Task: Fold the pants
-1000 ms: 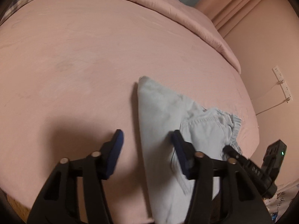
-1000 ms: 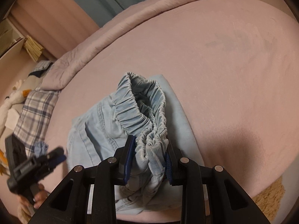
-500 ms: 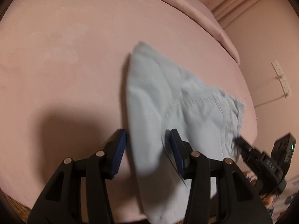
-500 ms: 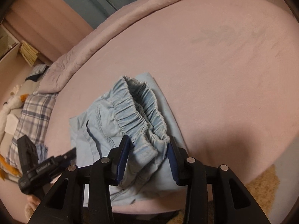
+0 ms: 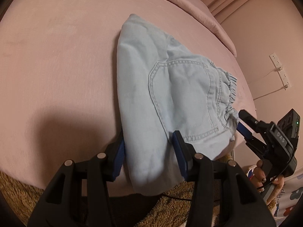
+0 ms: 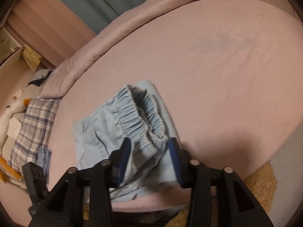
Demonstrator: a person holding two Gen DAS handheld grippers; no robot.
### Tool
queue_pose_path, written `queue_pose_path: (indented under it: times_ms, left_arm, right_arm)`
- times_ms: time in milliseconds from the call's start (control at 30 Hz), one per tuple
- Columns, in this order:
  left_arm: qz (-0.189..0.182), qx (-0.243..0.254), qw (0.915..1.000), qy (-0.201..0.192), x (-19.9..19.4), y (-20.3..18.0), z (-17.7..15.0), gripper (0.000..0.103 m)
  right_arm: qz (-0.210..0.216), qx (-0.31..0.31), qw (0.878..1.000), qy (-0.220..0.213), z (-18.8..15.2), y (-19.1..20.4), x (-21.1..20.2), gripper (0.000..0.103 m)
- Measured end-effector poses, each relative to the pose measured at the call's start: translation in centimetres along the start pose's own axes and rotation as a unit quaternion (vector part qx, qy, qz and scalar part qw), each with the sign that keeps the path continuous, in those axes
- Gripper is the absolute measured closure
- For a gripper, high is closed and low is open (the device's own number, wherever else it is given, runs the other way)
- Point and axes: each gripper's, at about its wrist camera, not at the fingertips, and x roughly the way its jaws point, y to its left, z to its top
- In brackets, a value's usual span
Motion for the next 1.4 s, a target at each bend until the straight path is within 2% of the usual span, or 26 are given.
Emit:
queue_pose_path:
  times_ms: [167, 200, 233, 267, 333, 400, 500, 567, 733, 967, 1400]
  left_arm:
    - [0.008, 0.008, 0.9999, 0.001, 0.2, -0.7, -0.2, 0.053]
    - [0.011, 0.010, 0.9999, 0.000, 0.2, -0.8, -0.2, 0.053]
    - [0.012, 0.010, 0.9999, 0.000, 0.3, -0.9, -0.2, 0.053]
    - [0.012, 0.010, 0.9999, 0.000, 0.3, -0.9, -0.2, 0.053]
    - [0.012, 0.010, 0.9999, 0.001, 0.2, -0.9, -0.3, 0.053]
    - [0.008, 0.007, 0.9999, 0.003, 0.1, -0.7, -0.4, 0.052]
    - [0.000, 0.003, 1.0000, 0.008, 0.4, -1.0, -0.5, 0.052]
    - [-0.001, 0.005, 0.9999, 0.009, 0.2, -0.8, -0.6, 0.052]
    - [0.001, 0.010, 0.9999, 0.006, 0.4, -0.8, -0.8, 0.052]
    - [0.003, 0.013, 0.9999, 0.002, 0.6, -0.7, -1.1, 0.052]
    - [0.000, 0.008, 1.0000, -0.004, 0.4, -0.6, -1.6, 0.051]
  right_arm:
    - [-0.004, -0.024, 1.000, 0.009, -0.2, 1.0, 1.5, 0.044]
    - [-0.012, -0.027, 1.000, 0.010, -0.2, 1.1, 1.7, 0.048]
    - [-0.018, -0.030, 0.999, 0.011, -0.2, 1.2, 2.2, 0.062]
    - [-0.025, -0.036, 0.999, 0.009, -0.2, 1.3, 2.4, 0.067]
    - [-0.034, -0.047, 0.998, 0.001, -0.3, 1.4, 2.4, 0.072]
    - [-0.019, -0.045, 0.999, -0.022, -0.3, 1.5, 0.9, 0.074]
    - [-0.001, -0.047, 0.998, -0.037, -0.3, 1.7, -1.2, 0.075]
    - [-0.013, -0.055, 0.997, -0.045, -0.5, 1.6, -1.7, 0.075]
    - [-0.042, -0.029, 0.999, -0.005, -1.1, -1.1, 1.2, 0.075]
    - [-0.057, -0.049, 0.997, -0.006, -1.5, -0.9, 1.1, 0.075]
    - [-0.052, -0.047, 0.998, -0.004, -1.5, -1.0, 1.2, 0.074]
